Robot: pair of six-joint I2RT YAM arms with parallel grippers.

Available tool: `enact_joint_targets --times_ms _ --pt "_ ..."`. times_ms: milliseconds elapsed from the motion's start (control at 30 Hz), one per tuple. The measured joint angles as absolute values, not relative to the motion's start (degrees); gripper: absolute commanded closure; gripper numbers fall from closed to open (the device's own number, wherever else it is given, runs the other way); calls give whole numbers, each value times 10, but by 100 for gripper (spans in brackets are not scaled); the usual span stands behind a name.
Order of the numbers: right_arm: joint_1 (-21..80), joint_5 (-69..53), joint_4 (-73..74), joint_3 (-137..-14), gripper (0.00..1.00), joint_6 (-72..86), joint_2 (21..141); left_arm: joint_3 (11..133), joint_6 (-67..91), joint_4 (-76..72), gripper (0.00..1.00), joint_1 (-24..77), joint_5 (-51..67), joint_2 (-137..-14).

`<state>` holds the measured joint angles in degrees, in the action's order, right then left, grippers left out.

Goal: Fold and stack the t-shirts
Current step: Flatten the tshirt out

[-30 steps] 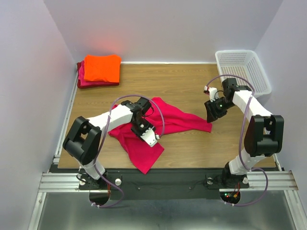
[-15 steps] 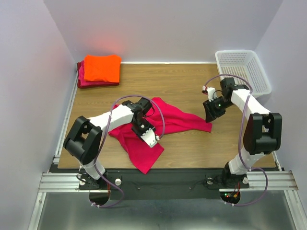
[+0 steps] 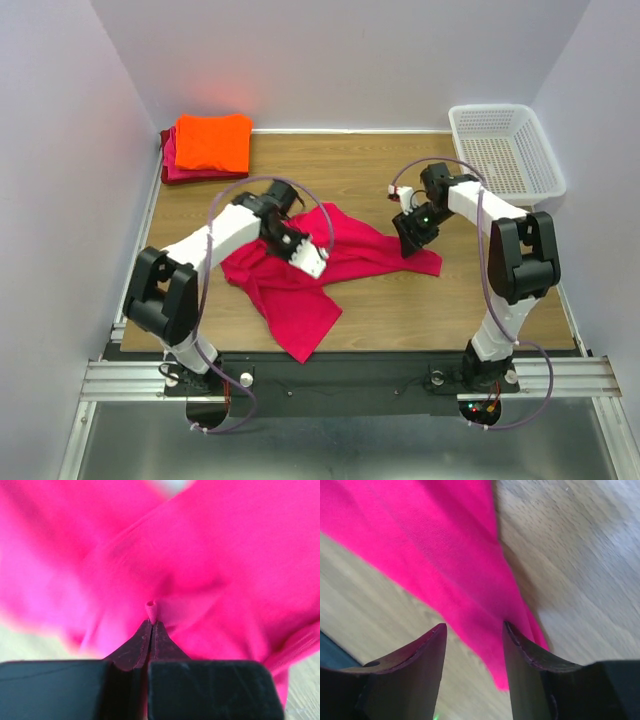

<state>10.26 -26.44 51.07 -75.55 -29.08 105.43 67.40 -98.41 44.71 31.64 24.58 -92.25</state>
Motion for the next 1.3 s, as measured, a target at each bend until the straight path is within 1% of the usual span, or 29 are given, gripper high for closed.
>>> enact_joint_targets --times_ms 100,133,200,233,367,467,567,600,633,667,700,733,800,833,867,1000,1067,1133,1300 --pt "108 -251 491 -740 59 -293 1070 703 -943 443 100 254 279 -893" --pt "108 -243 486 -730 68 -295 1075 709 -927 440 100 222 292 -872" --pt "108 -227 479 -719 76 -297 1076 708 -903 438 100 183 308 -842" --pt "107 -215 473 -713 82 -298 1073 707 -889 435 100 156 319 -822" --pt "105 -173 447 -655 91 -308 1027 681 -856 431 100 101 354 -774" --pt "105 -129 459 -593 99 -331 971 643 -836 427 100 61 380 -746" --pt "100 -88 499 -551 99 -358 924 601 -816 429 100 11 399 -717" --pt "97 -75 512 -550 97 -365 917 594 -809 428 100 1 403 -712" --pt "94 -70 525 -551 93 -371 912 588 -803 428 100 -16 408 -704" --pt "90 -65 541 -561 82 -378 911 583 -796 429 100 -30 414 -698" --pt "88 -69 554 -580 75 -378 912 578 -790 427 100 -43 419 -691" --pt "87 -77 568 -599 65 -379 916 572 -786 427 100 -53 423 -686" --pt "87 -109 583 -670 59 -364 933 557 -780 423 100 -63 427 -676" --pt "90 -132 590 -721 58 -353 948 546 -777 422 100 -64 430 -671" --pt "94 -157 588 -773 55 -337 967 534 -773 420 100 -64 432 -665" --pt "142 -195 531 -926 54 -253 1025 503 -755 414 100 -64 438 -654" --pt "175 -201 514 -974 56 -217 1055 495 -744 404 100 -64 441 -653" --pt "231 -199 489 -1048 58 -180 1117 487 -731 391 100 -64 443 -653" --pt "328 -184 441 -1113 65 -117 1221 466 -699 361 100 -64 444 -650"
